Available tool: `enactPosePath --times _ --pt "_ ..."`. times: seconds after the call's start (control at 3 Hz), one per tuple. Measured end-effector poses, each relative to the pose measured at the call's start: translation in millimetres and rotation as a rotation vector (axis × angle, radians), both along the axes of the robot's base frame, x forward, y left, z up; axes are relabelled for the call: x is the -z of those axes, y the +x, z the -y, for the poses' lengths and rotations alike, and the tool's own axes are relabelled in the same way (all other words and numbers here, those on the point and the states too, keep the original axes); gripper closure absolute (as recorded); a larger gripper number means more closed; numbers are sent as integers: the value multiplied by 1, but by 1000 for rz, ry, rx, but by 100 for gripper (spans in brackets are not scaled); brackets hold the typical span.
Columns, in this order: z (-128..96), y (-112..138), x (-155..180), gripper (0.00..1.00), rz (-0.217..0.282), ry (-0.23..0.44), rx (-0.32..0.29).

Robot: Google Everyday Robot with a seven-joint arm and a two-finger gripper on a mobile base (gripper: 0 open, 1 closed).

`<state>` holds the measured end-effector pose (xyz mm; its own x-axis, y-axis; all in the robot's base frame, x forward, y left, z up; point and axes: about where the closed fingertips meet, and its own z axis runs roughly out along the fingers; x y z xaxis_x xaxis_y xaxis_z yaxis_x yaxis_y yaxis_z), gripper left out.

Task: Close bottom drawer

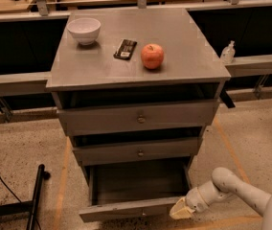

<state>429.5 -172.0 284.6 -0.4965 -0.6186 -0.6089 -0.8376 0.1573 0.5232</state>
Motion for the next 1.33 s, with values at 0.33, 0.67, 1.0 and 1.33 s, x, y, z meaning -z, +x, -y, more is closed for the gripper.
enactPosePath --times 0.33,0.67,1.0,1.33 --pt "-34 6 11 100 -3 126 -22" --pt "-63 8 48 100 118 250 -82" --pt "-63 8 48 100 118 250 -82" --pt "-65 10 55 100 175 230 -33"
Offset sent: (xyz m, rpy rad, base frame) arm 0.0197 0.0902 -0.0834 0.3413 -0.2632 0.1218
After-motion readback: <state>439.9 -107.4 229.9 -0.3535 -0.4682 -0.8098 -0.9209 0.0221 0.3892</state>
